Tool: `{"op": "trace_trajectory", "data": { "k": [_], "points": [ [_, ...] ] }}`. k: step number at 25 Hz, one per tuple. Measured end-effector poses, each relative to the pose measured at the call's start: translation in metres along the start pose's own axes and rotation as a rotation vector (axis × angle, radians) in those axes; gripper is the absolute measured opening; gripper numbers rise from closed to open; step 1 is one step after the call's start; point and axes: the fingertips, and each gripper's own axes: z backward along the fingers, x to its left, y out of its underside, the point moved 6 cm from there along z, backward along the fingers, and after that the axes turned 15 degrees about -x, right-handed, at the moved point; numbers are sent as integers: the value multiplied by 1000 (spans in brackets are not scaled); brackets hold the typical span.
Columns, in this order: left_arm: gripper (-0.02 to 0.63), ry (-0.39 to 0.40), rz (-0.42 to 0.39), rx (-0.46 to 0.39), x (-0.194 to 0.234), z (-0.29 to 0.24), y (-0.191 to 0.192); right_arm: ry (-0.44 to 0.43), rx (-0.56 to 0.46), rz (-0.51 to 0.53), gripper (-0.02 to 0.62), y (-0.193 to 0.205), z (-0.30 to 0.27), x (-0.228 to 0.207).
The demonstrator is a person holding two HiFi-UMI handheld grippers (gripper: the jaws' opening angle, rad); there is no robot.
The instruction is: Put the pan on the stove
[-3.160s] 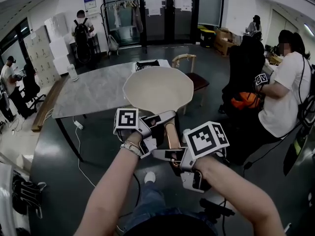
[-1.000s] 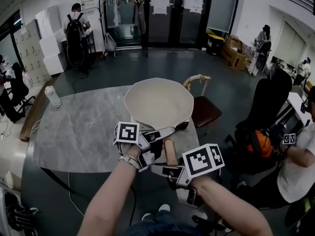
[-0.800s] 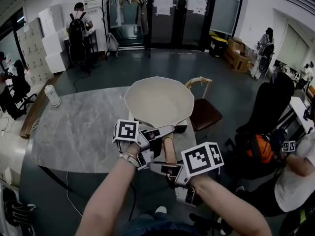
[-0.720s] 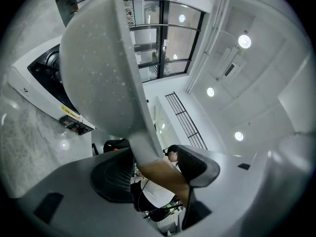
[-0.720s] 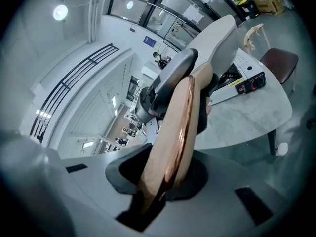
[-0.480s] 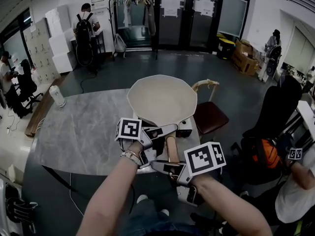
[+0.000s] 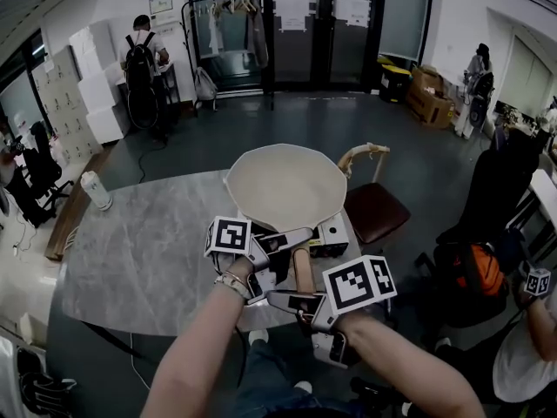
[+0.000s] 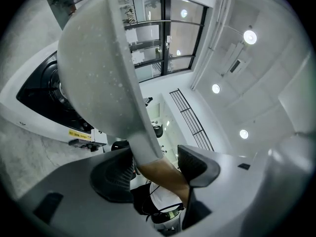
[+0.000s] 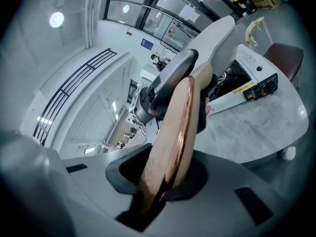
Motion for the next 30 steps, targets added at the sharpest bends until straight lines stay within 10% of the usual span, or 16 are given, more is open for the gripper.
{"op": "trace_trajectory", "data": {
  "k": [30],
  "points": [
    [287,-47,21,139,76,3,-44,96,10,-22,95,-15,-73,-44]
  ]
}}
